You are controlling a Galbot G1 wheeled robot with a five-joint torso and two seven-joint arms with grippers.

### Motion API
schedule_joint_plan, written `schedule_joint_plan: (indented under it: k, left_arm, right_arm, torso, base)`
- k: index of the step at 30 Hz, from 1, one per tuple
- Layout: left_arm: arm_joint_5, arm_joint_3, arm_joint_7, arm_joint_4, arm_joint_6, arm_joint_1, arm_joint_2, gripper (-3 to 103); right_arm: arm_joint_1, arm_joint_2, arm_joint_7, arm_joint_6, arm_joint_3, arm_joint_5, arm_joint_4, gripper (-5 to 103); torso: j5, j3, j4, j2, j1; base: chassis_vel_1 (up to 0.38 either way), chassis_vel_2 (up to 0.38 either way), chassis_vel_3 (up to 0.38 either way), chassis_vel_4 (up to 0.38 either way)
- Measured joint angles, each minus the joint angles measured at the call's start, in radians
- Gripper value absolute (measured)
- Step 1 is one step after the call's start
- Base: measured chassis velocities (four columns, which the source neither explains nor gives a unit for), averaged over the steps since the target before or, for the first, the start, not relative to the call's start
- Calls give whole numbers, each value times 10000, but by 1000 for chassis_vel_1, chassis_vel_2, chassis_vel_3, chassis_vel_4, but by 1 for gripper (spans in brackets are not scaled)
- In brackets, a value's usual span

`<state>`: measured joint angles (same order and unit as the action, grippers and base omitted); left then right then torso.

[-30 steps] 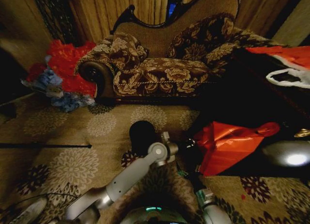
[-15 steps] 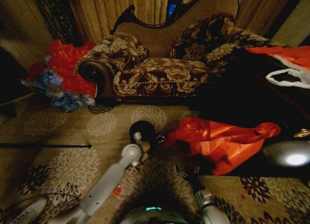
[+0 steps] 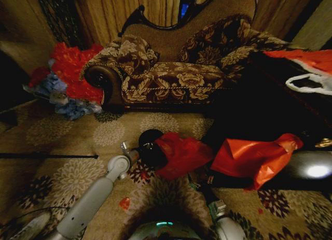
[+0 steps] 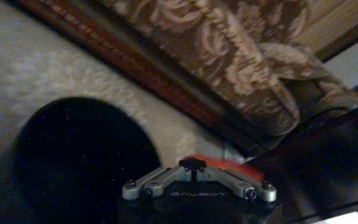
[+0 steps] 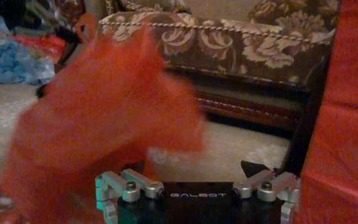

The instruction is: Place a garbage bag over the trash bin.

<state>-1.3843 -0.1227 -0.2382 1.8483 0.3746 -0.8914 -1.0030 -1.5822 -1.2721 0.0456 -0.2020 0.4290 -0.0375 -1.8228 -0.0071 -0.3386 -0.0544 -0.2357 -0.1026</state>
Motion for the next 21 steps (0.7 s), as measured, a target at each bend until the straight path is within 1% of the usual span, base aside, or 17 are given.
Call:
schedule_joint_plan:
  k: [3,5,6,8,11,13,14,15,16,18,19,20,21]
  left_arm:
    - [-15,205,-25,79,-4,451,-134,0]
    - [-24,246,-30,97,-5,513,-153,0]
    - [-64,374,-55,199,-4,657,-191,0]
    - [-81,436,-100,277,-1,716,-209,0]
    - [-314,579,-443,612,75,928,-266,0]
    - [-360,610,-514,656,102,990,-273,0]
    - [-389,635,-602,687,139,1022,-262,0]
    - [-409,652,-717,759,299,1005,-232,0]
    - [-409,652,-717,759,299,1005,-232,0]
    - [-441,662,-1291,1170,1086,706,-94,-1]
    - [-421,685,-1559,1377,1384,468,-33,-1]
    - [-421,685,-1559,1377,1384,468,-33,-1]
    - [-279,731,-1711,1541,1496,226,25,4]
  right_arm:
    - [7,281,-219,-1,100,-281,-437,100]
    - [18,318,-301,0,95,-315,-525,100]
    - [108,410,-572,62,28,-481,-773,100]
    - [191,446,-695,145,-33,-624,-876,100]
    - [597,522,-826,378,-324,-1029,-909,100]
    - [746,521,-828,405,-460,-1075,-802,101]
    - [833,496,-828,406,-549,-1079,-693,97]
    - [887,455,-827,406,-596,-1074,-617,92]
    - [887,455,-827,406,-596,-1074,-617,92]
    - [905,364,-821,413,-650,-1070,-539,82]
    - [895,338,-814,412,-654,-1069,-523,76]
    - [895,338,-814,412,-654,-1069,-523,76]
    - [882,325,-806,413,-651,-1068,-512,76]
  torso:
    - [-2,0,-1,0,0]
    - [-2,-1,-1,0,0]
    - [-2,0,-1,0,0]
    - [-2,0,-1,0,0]
    - [-1,0,1,0,0]
    - [-1,0,1,0,0]
    - [0,-1,1,0,-1]
    - [-2,-1,1,0,-1]
    - [-2,-1,1,0,-1]
    - [0,0,-1,0,-1]
    - [0,0,0,0,0]
    - [0,0,0,0,0]
    - [-4,0,1,0,0]
  base:
    - [0,0,0,0]
    - [0,0,0,0]
    - [0,0,0,0]
    - [0,0,0,0]
    - [0,0,0,0]
    - [0,0,0,0]
    - [0,0,0,0]
    - [0,0,0,0]
    - [0,0,0,0]
    - [0,0,0,0]
    - [0,0,0,0]
    - [0,0,0,0]
    - [0,0,0,0]
